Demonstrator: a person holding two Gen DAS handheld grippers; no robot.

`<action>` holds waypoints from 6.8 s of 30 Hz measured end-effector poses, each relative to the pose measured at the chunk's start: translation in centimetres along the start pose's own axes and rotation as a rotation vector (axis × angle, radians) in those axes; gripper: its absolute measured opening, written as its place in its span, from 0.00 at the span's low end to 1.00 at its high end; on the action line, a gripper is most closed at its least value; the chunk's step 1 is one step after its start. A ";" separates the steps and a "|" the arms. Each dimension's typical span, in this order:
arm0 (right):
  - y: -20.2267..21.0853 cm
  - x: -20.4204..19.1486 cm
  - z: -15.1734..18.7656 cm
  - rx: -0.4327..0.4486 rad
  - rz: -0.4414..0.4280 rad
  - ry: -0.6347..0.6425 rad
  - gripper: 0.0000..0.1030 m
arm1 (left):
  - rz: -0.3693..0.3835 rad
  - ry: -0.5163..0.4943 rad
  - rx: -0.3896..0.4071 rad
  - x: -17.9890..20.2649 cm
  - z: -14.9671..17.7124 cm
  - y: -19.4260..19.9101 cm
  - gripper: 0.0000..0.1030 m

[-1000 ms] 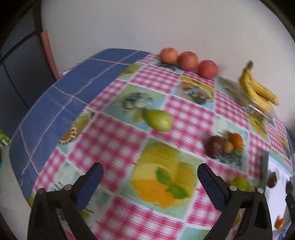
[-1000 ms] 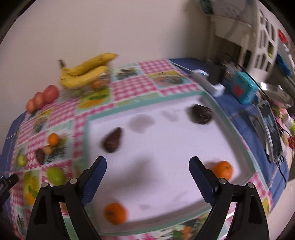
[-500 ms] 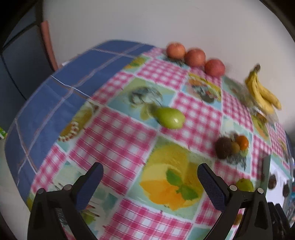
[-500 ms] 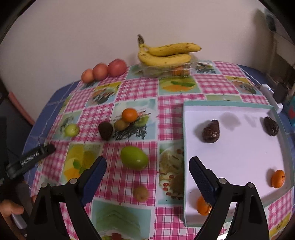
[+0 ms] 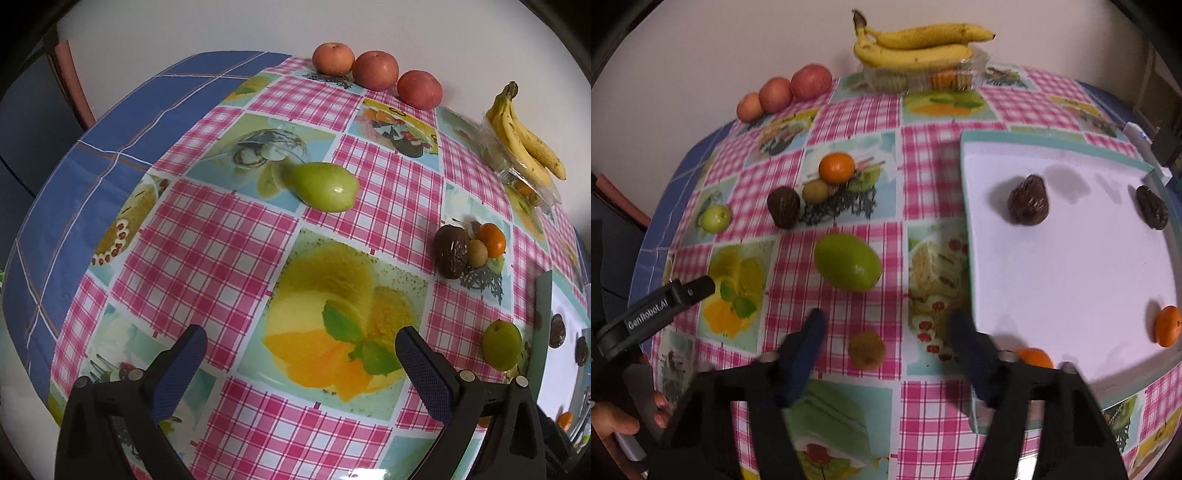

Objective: Organize fruits
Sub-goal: 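Grasp the small brown kiwi with the right gripper, then grasp a green fruit with the left gripper while the right gripper carries the kiwi, then lower the green fruit into the tray with the left gripper while the right releases the kiwi, then move both grippers back over the table toward the green pear, then grasp the green pear with the left gripper while the right gripper grasps a tangerine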

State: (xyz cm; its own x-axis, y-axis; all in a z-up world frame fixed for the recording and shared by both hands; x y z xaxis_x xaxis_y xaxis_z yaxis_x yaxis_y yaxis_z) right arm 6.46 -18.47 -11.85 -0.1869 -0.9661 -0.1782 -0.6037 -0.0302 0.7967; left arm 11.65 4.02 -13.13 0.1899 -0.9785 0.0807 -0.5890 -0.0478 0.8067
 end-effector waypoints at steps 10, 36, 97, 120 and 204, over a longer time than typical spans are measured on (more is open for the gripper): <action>-1.1 -1.2 1.8 -0.083 -0.031 0.056 0.35 | 0.004 -0.022 -0.015 0.4 0.3 -0.3 1.00; 4.9 9.7 -4.1 0.203 0.216 -0.144 0.24 | 0.301 -0.036 -0.020 8.5 1.2 1.2 0.85; 4.0 24.8 -3.6 0.246 0.432 -0.452 0.24 | 0.691 -0.378 -0.055 29.4 8.0 3.8 0.47; 5.3 23.0 -4.8 0.265 0.406 -0.380 0.37 | 0.558 -0.259 -0.091 23.8 3.8 4.8 0.58; -8.0 -5.2 -12.2 0.257 0.002 0.121 0.70 | 0.137 0.114 0.079 -0.1 -9.2 -5.7 0.92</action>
State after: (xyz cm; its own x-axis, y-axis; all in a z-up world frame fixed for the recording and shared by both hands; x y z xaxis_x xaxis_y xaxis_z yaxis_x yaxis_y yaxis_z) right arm 21.73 -16.32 -10.21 -0.1041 -0.9901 -0.0940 -0.7830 0.0233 0.6216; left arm 22.20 6.25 -12.40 0.1882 -0.9481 0.2561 -0.6744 0.0648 0.7355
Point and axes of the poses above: each gripper's, at about its wrist camera, not at the fingertips, and y roughly against the way its jaws point, x to its right, z to its underside, the point moved 8 cm from there along -y, roughly the way its jaws point, and after that the axes turned 15 degrees about x, right-handed, at the moved point
